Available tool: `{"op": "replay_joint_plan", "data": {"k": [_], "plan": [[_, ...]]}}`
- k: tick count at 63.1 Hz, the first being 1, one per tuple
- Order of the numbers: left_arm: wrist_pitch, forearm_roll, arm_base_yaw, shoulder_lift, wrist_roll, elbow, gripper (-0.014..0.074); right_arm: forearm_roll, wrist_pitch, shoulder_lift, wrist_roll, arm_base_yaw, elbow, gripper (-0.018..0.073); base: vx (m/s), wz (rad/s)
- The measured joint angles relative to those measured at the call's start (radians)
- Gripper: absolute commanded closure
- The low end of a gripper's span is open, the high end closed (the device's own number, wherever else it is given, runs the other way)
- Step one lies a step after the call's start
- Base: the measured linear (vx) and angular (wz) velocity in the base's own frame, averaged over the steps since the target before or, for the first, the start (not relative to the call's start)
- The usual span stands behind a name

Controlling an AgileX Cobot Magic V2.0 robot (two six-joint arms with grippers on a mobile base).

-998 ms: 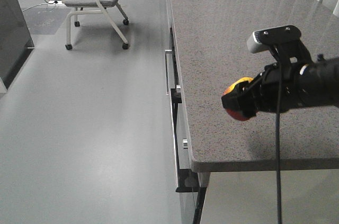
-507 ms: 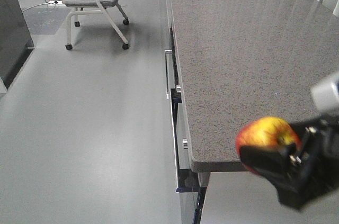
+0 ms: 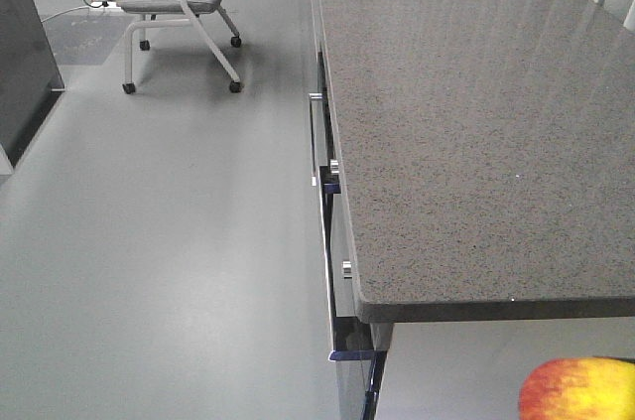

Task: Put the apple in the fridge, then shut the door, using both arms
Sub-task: 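Lift the apple with the right gripper and pull it toward the robot, then drive the base away from the countertop holding the apple in the right gripper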

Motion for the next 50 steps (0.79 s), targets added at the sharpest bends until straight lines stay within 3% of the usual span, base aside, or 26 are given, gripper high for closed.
{"op": "replay_joint_plan", "data": {"k": [50], "plan": [[0.0,0.0,0.0,0.0,0.0,0.0,0.0603,0.004,0.045,-0.023,0.0,0.0,0.0,0.0134,0.0,0.0]]}}
